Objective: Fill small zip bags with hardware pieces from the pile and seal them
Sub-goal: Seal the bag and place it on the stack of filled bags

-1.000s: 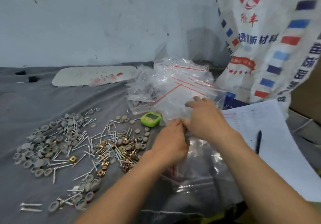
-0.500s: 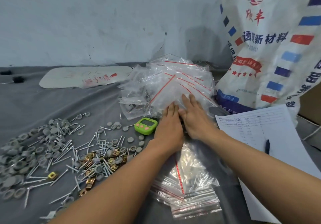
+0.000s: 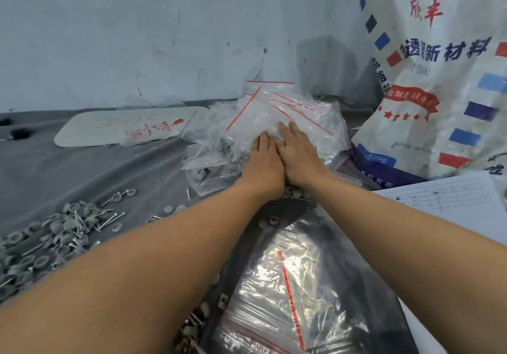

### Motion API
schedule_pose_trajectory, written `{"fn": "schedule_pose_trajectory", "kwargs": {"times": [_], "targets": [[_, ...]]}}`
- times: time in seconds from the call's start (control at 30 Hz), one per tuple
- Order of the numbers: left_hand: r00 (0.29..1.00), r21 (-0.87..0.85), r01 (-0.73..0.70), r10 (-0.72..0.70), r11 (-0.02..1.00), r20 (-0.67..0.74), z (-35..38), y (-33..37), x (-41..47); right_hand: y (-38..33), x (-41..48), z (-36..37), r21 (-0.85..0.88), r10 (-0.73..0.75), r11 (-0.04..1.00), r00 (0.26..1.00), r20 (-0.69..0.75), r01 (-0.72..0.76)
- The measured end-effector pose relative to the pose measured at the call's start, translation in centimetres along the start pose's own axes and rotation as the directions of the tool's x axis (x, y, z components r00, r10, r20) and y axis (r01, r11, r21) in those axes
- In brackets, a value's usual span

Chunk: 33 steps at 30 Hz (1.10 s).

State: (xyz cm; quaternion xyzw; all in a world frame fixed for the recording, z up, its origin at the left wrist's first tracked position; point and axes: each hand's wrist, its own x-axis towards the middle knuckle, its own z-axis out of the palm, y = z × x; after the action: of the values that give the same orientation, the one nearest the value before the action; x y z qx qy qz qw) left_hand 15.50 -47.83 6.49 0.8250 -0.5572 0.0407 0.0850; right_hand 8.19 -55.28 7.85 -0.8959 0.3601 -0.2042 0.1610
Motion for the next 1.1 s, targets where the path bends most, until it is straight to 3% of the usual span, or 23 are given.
{"fn": "schedule_pose_trajectory", "kwargs": {"times": [0.2,0.33,0.43,0.53,0.6,0.73,0.83,0.9,1.0,1.1], "targets": [[0.998,-0.106,-0.023,0.028,0.994,0.050,-2.3,-2.7,-0.5,-0.5,-0.1,-1.2,0.008,-0.016,1.000,0.995,0.095,0.016],[0.993,-0.093,-0.007,0.017,0.996,0.114,-3.8,-2.7,-2.5,-0.4,-3.3,-3.9,-0.116,0.038,0.993,0.994,0.104,-0.026],[0.998,-0.180,0.057,-0.058,0.982,-0.001,-4.1,-2.3,-4.0,-0.7,-7.2,-5.1,-0.245,0.095,0.965,0.995,-0.007,-0.094],[0.954,-0.329,0.123,-0.202,0.936,-0.220,-3.4,-1.8,-5.1,-1.4,-10.5,-5.7,-0.201,0.088,0.975,0.996,-0.026,-0.092],[0.926,-0.370,0.138,-0.253,0.918,-0.281,-3.0,-1.9,-6.0,-1.8,-12.5,-6.5,-0.128,0.143,0.982,0.989,0.046,-0.136],[0.988,-0.225,0.083,-0.110,0.971,-0.108,-3.3,-1.7,-6.5,-2.2,-15.9,-7.0,-0.293,0.168,0.954,0.916,0.365,-0.058],[0.970,-0.238,0.066,-0.118,0.969,-0.214,-5.1,-1.0,-7.8,-3.1,-18.3,-5.9,-0.368,0.146,0.929,0.869,0.472,0.043],[0.949,-0.306,0.044,-0.135,0.951,-0.284,-6.3,-1.4,-10.0,-3.6,-19.1,-4.8,-0.392,0.081,0.917,0.923,0.377,0.080],[0.926,-0.375,0.062,-0.193,0.925,-0.324,-7.7,-3.5,-14.2,-4.2,-20.1,-4.0,-0.337,0.080,0.942,0.973,0.217,-0.002],[0.907,-0.374,0.148,-0.277,0.915,-0.318,-9.3,-6.8,-18.6,-4.2,-20.6,-4.3,-0.045,0.158,0.987,0.979,0.128,-0.154]]}}
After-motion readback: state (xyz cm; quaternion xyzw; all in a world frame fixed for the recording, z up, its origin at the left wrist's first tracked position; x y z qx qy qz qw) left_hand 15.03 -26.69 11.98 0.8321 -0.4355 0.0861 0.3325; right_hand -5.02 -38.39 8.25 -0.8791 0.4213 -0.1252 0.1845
